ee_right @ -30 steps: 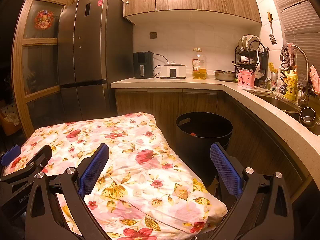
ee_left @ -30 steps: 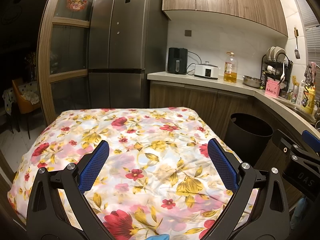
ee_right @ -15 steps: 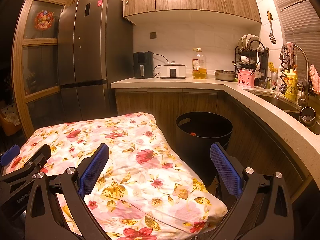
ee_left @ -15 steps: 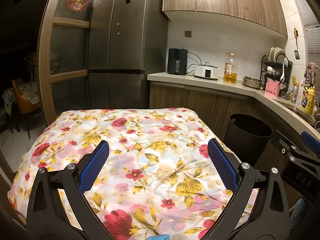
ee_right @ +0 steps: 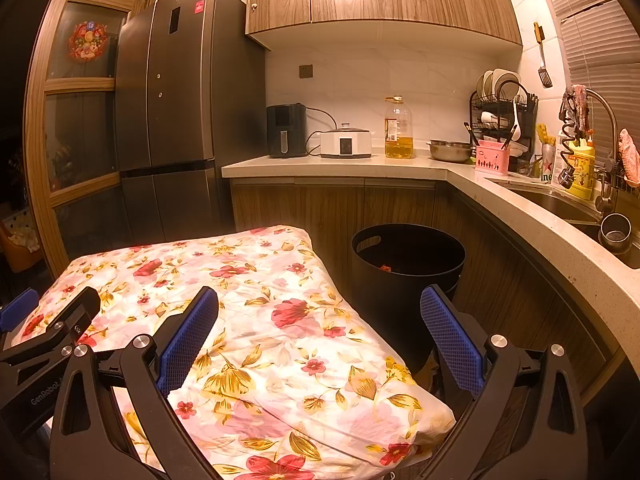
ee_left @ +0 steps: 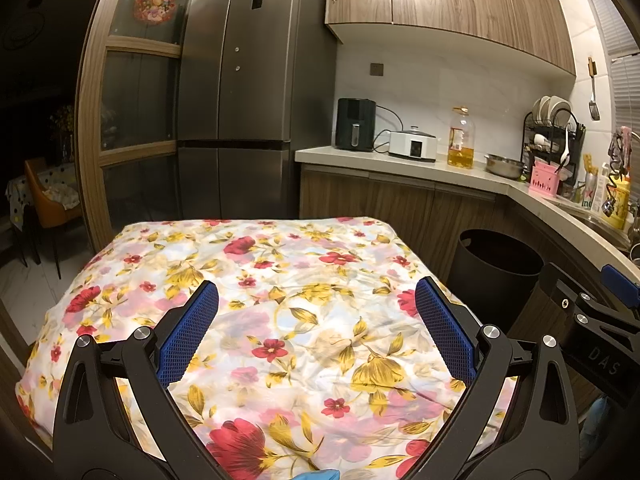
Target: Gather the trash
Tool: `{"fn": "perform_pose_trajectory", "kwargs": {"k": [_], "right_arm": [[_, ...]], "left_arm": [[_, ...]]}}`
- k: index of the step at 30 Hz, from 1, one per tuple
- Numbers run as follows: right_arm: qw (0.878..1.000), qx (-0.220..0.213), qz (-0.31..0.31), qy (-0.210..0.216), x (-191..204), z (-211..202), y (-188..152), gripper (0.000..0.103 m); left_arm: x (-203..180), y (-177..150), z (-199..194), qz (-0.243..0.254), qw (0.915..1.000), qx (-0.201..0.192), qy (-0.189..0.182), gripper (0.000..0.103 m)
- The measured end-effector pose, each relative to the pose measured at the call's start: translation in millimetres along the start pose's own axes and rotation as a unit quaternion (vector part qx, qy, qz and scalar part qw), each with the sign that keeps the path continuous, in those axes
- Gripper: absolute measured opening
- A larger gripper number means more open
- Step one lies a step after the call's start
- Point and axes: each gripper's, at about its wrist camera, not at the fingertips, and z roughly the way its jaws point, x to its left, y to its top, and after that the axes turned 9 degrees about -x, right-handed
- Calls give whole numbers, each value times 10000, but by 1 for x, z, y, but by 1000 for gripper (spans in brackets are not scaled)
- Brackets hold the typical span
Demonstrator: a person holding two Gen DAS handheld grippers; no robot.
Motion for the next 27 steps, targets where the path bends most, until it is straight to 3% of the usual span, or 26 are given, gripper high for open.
{"fn": "perform_pose_trajectory", "kwargs": {"k": [17,22,27], "right_arm": [[10000,16,19,5,0,-1,-1,97],[10000,15,22,4,0,-1,-1,97],[10000,21,32,7,0,-1,-2,97]], "left_arm": [[-2,1,-2,9,10000,-26,-28,97],[-4,0,-4,45,10000,-9,5,88],[-4,0,-3,51,10000,5,2,87]]}}
